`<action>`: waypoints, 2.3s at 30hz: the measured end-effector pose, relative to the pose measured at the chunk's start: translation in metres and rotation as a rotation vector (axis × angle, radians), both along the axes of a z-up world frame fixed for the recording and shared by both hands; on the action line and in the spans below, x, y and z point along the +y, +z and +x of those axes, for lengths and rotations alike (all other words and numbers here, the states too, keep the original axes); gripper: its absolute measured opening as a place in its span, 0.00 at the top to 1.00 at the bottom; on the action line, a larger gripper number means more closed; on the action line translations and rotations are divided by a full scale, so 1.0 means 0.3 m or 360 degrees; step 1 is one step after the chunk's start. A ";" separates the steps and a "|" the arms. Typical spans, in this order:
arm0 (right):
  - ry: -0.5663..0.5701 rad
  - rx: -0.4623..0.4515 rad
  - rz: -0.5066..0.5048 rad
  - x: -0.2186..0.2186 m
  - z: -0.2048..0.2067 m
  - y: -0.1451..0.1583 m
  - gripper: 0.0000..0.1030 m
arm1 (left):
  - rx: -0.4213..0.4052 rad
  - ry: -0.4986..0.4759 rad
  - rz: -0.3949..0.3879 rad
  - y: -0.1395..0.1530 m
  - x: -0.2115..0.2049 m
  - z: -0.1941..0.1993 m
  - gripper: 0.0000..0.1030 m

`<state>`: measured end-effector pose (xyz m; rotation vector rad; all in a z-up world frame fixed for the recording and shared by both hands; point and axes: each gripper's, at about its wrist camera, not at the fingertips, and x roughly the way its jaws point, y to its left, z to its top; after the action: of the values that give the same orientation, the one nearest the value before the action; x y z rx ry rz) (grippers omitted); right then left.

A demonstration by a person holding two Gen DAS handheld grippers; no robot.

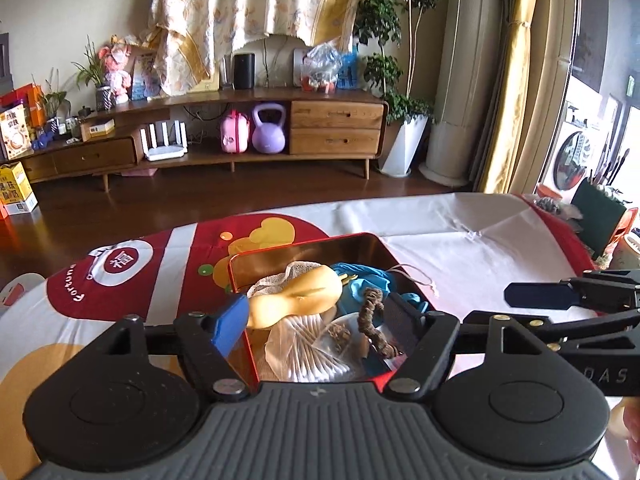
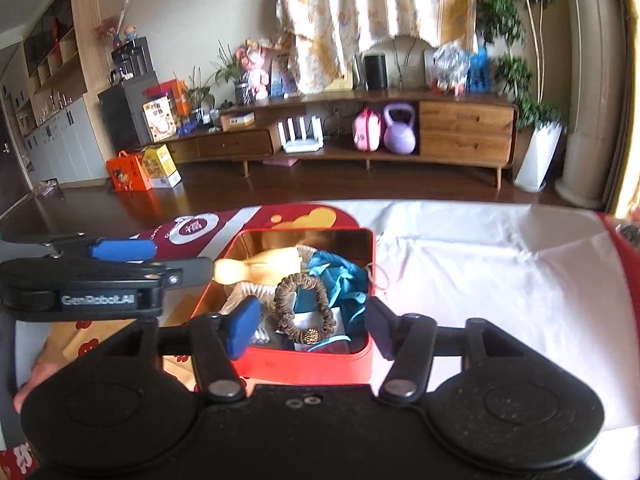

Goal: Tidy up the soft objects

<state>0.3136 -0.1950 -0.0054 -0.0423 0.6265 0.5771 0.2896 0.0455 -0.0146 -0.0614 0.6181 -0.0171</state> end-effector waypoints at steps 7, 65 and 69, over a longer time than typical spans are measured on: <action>-0.0036 -0.0059 0.0035 -0.035 -0.086 0.021 0.25 | -0.0055 -0.0010 -0.0028 0.041 -0.022 -0.126 0.21; -0.0007 -0.0174 0.0160 -0.123 -0.356 0.012 0.00 | -0.0215 0.0063 -0.0033 0.049 -0.067 -0.538 0.00; -0.0004 -0.0169 0.0167 -0.123 -0.359 0.007 0.00 | -0.0205 0.0071 -0.0034 0.047 -0.065 -0.533 0.01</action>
<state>0.2057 -0.2318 -0.0033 0.0262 0.4927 0.6003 0.1298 0.0258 -0.0006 -0.0941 0.4878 0.0156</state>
